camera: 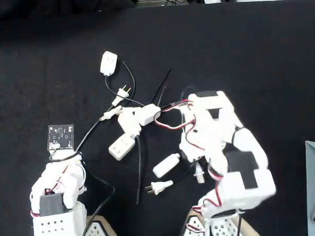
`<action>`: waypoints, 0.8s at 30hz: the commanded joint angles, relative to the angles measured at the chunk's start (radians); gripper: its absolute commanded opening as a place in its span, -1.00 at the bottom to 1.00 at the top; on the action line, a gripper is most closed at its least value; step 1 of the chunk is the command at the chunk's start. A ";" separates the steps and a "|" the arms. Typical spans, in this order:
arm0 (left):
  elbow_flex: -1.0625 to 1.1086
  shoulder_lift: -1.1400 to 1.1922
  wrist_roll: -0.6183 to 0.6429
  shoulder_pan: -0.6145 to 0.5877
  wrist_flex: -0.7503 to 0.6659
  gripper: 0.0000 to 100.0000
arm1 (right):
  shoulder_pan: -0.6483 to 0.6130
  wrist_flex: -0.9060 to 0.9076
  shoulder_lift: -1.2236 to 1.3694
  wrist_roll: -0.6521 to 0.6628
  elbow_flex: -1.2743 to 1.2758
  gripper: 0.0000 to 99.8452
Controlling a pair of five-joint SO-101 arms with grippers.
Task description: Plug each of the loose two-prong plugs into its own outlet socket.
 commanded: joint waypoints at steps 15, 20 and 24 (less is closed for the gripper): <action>-0.352 -0.003 0.002 0.002 -0.012 -0.93 | -0.020 0.112 -0.851 0.069 -0.035 -0.98; -0.369 0.008 -0.089 0.039 -0.084 -0.93 | -0.084 0.043 -0.889 0.057 -0.035 -0.98; -0.351 0.008 -0.201 0.143 -0.041 -0.93 | -0.169 -0.031 -0.906 -0.057 -0.035 -0.98</action>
